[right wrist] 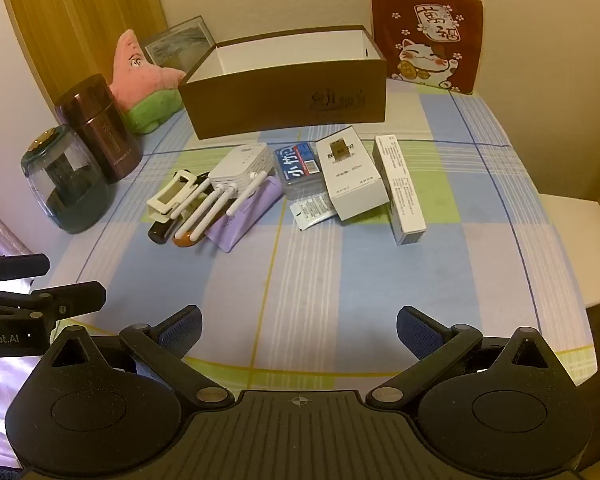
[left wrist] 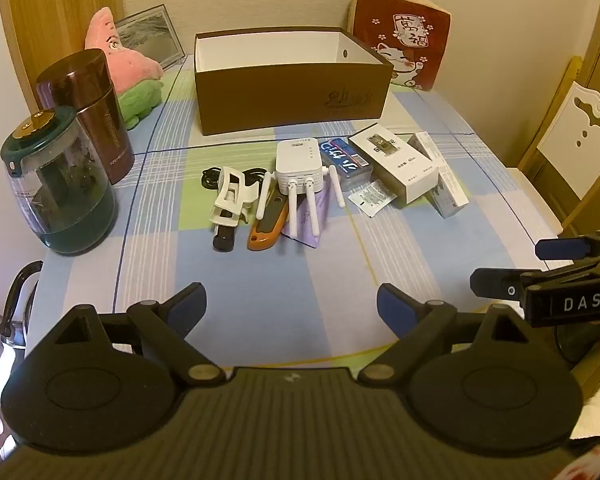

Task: Organize rigid objects

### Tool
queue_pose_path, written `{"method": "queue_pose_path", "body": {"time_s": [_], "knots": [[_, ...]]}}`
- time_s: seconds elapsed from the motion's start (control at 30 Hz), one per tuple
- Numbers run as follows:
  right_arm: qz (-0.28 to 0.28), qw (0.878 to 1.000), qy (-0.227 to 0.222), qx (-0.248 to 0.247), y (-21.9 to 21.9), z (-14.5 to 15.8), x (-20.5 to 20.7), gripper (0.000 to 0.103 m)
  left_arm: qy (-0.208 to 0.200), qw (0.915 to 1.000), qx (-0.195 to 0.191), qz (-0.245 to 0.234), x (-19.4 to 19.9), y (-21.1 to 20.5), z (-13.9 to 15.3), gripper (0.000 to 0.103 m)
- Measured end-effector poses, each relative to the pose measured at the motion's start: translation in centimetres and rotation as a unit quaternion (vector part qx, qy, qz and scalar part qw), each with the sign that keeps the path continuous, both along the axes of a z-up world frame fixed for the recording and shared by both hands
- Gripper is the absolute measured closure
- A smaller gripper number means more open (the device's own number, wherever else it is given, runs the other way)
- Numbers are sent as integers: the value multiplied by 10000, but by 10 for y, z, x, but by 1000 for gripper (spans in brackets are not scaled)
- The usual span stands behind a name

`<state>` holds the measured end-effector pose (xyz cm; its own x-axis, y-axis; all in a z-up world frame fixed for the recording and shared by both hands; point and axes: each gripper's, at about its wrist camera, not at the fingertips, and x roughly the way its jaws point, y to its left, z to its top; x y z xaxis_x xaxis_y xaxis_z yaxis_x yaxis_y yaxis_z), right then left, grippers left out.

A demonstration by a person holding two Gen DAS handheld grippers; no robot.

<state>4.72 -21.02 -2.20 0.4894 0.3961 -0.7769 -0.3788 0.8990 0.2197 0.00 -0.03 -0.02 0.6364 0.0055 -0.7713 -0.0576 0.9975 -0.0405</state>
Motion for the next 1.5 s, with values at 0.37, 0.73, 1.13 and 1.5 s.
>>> {"method": "queue_pose_path", "body": {"time_s": [0.37, 0.73, 1.13, 1.5], "knots": [[6, 10000, -2, -7, 3, 0, 2, 2, 4, 10000, -2, 7, 0, -1, 0, 12], [14, 10000, 8, -9, 3, 0, 2, 2, 16, 10000, -11, 11, 0, 2, -1, 12], [0, 10000, 18, -12, 2, -2, 4, 2, 14, 10000, -17, 7, 1, 8, -6, 12], [4, 10000, 28, -15, 2, -1, 5, 2, 37, 10000, 1, 16, 2, 7, -8, 12]]}}
